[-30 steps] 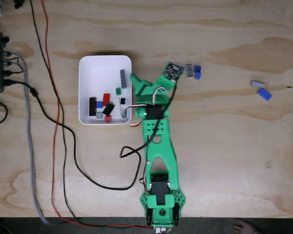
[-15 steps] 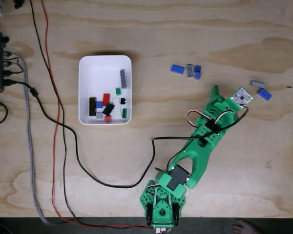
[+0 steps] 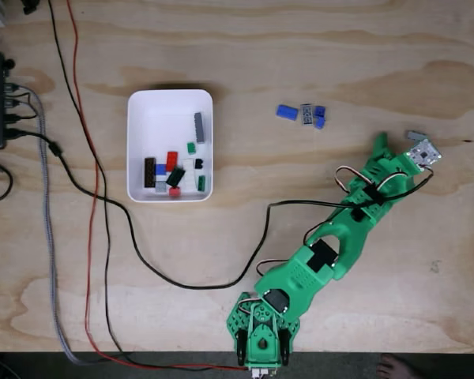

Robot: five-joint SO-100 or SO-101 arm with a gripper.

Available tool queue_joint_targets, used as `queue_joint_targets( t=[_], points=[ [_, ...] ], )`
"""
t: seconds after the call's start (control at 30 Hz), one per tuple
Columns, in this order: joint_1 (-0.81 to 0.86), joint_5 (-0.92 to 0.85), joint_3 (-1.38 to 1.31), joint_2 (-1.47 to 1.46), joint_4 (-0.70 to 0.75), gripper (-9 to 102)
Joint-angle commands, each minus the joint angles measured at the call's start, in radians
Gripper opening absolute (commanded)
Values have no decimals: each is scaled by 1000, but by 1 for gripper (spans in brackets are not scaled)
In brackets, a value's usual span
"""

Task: Put all lego bricks in the bin.

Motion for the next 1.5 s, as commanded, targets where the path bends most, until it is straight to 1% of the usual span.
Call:
queue_joint_targets(
  t=[0.0,0.2,0.4,0.6,0.77,0.87,0.97,1.03,1.27,1.47],
  points=[
    [40,-14,-140,-64,5,29],
    [51,-18,-242,-143,9,28],
    [48,-18,-270,-150,14,27],
    [31,-34,-285,-149,15,17],
    [31,-28,-284,-143,17,13],
    [43,-12,-291,-141,9,14],
    [54,9,-330,-160,5,17],
    [57,11,-347,-176,0,17],
    [29,-9,-299,-144,11,1],
    [-18,-25,-192,-57,11,0]
  ],
)
